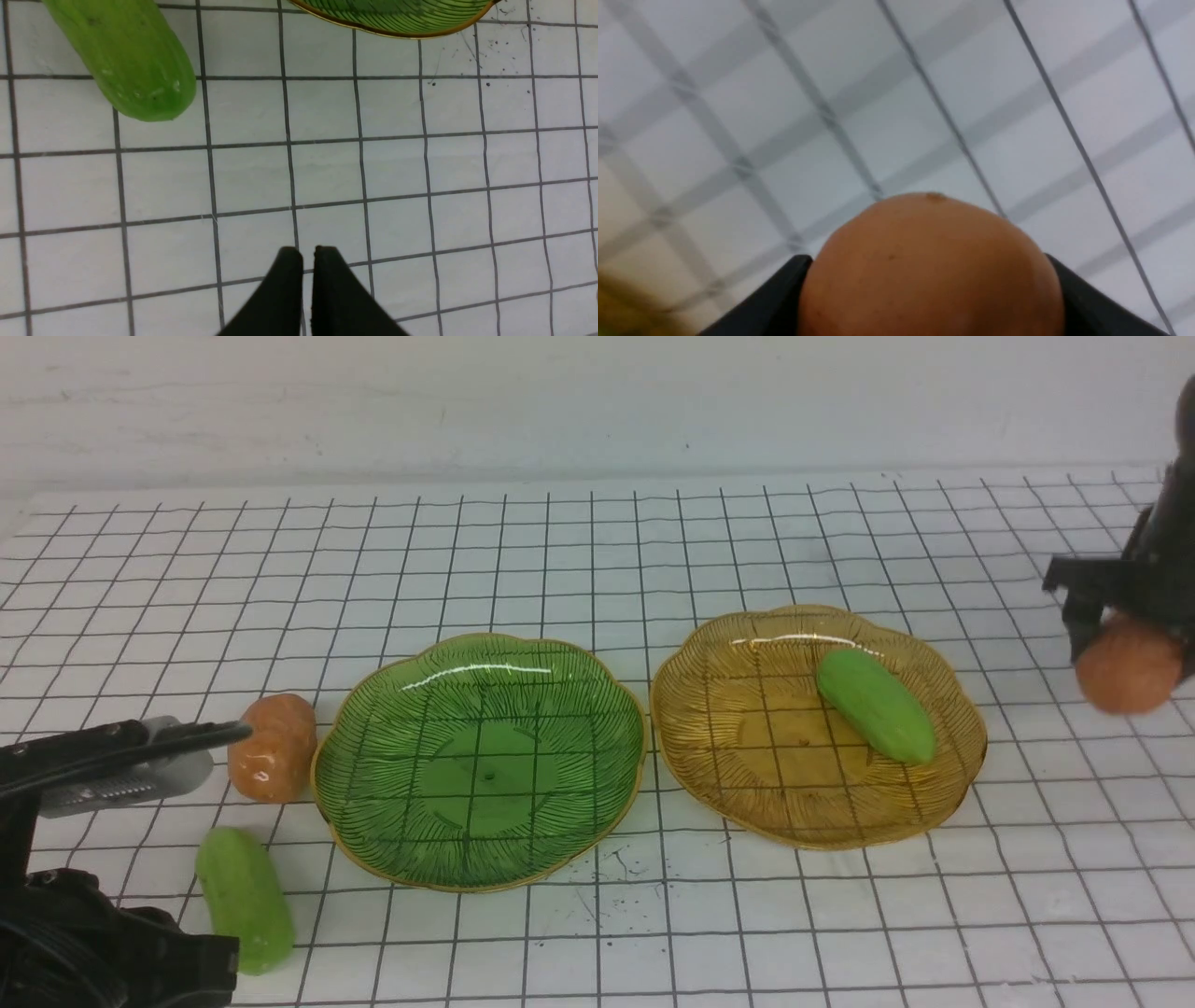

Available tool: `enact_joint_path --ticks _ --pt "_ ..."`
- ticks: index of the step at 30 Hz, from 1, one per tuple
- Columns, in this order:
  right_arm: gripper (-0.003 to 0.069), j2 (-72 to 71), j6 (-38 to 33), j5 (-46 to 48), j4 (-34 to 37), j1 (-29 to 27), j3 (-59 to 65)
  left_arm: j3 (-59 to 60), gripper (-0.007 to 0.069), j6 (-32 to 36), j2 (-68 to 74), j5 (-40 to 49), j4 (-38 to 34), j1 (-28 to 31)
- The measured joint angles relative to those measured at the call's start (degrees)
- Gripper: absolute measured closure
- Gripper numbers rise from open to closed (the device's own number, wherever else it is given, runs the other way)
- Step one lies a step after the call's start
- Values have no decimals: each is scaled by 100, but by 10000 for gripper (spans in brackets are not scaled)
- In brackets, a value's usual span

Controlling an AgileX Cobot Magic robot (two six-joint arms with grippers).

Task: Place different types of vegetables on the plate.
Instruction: 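Pick up the potato from the right side of the table and place it in a plate with the right gripper, then move the green vegetable from the table onto the right plate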

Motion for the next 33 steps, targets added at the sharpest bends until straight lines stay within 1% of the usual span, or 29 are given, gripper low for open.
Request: enact_joint_path --ticks 2,3,4,5,7,9,10,11,12,13,14,15,16,17,19,23,24,26,30,31,33 --pt "146 -59 -539 14 651 75 -477 0 608 0 0 0 6 0" --pt "146 -89 -699 28 913 137 -587 0 608 0 0 0 6 0" --pt "146 -117 -980 27 1393 219 -733 0 608 0 0 0 6 0" --pt "146 -140 -1161 36 1687 296 -799 0 608 0 0 -5 6 0" --pt "146 -162 -1749 40 2546 615 -903 0 608 0 0 -6 6 0" --pt "146 -156 -2438 63 3379 1192 -919 0 608 -26 0 -11 6 0" --pt "146 -130 -2705 69 3545 1411 -919 0 606 -40 0 -17 6 0" --pt "146 -92 -2963 69 3698 1748 -922 0 601 -81 0 -30 6 0" --pt "146 -65 -3091 76 3742 1972 -922 0 598 -114 0 -44 6 0" --pt "146 -58 -3141 81 3749 2082 -922 0 597 -134 0 -49 6 0" --pt "146 19 -3300 78 3729 2498 -922 0 596 -191 0 -57 11 0" --pt "146 69 -3373 12 3653 2734 -922 0 593 -214 0 -63 11 0" --pt "146 119 -3413 -110 3543 2951 -922 0 590 -236 0 -69 11 0" --pt "146 131 -3423 -138 3489 3031 -922 0 590 -239 0 -69 11 0" --pt "146 315 -3477 -546 3062 3489 -922 0 590 -268 0 -74 68 0" --pt "146 553 -3484 -955 2578 3835 -922 0 584 -362 0 -74 175 0" --pt "137 628 -3426 -1061 2432 3917 -922 0 576 -434 0 -74 234 0" --pt "100 706 -3274 -1119 2310 3958 -922 0 557 -509 0 -74 355 0" --pt "-2 735 -2936 -1055 1986 3973 -922 0 522 -615 0 -115 623 0" --pt "-19 735 -2857 -993 1813 3973 -922 0 505 -699 0 -145 712 0" --pt "-25 735 -2821 -922 1675 3973 -922 0 489 -771 0 -159 772 0"
